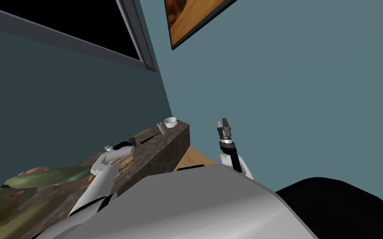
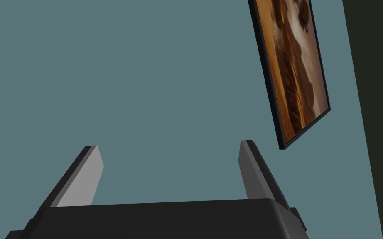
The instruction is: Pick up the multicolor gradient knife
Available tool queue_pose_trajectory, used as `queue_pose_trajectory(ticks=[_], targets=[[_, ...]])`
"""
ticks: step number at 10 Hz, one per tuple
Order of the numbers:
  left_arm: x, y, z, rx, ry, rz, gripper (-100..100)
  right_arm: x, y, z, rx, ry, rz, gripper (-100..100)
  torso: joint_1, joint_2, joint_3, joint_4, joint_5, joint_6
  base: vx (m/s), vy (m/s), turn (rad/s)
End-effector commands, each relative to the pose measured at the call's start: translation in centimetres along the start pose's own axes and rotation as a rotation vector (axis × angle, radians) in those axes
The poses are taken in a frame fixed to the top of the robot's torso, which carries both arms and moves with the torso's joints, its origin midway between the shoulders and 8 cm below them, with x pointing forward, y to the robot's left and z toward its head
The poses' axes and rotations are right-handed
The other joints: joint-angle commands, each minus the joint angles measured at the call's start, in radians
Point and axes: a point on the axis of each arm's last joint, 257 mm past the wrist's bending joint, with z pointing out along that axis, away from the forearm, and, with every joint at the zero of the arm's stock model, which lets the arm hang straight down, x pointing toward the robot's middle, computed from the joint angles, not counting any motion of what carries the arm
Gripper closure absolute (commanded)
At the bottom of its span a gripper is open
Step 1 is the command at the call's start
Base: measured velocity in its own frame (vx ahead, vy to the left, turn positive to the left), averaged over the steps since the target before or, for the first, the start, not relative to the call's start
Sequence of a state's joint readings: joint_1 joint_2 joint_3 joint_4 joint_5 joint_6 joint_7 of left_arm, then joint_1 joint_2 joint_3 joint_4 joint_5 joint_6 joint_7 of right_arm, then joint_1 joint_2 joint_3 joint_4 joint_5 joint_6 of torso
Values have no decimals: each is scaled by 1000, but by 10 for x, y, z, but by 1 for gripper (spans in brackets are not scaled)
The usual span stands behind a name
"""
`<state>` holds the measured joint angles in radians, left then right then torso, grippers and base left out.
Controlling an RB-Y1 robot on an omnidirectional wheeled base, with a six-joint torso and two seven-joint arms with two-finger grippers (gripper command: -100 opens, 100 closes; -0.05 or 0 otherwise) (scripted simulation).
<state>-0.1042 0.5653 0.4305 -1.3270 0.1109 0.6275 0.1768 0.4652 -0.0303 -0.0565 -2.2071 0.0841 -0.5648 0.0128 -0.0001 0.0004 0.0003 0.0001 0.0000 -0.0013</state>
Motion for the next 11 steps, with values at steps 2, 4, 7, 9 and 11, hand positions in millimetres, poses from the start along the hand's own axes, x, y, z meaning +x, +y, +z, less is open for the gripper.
queue_pose_trajectory(ticks=[2, 4, 7, 9, 11], targets=[[-23, 9, 8, -77, -47, -31, -100, 0, 0, 0, 0, 0, 0, 0, 0, 0, 0, 0, 0, 1, -4, -19, -140], [-41, 9, 10, -125, -81, -61, -100, 0, 0, 0, 0, 0, 0, 0, 0, 0, 0, 0, 0, 0, -1, -12, -96], [-59, 24, 12, -214, -118, -98, -100, 0, 0, 0, 0, 0, 0, 0, 1, 0, 0, 0, 0, -1, 2, -8, -81], [-61, 39, 10, -262, -126, -100, -100, 0, 0, 0, 0, 0, 0, 0, 0, -1, 0, 0, 0, 0, 4, -3, -46], [-75, 48, 8, -332, -154, -139, -100, 0, 0, 0, 0, 0, 0, 0, 0, -1, 0, 0, 0, 1, 8, -5, -137]])
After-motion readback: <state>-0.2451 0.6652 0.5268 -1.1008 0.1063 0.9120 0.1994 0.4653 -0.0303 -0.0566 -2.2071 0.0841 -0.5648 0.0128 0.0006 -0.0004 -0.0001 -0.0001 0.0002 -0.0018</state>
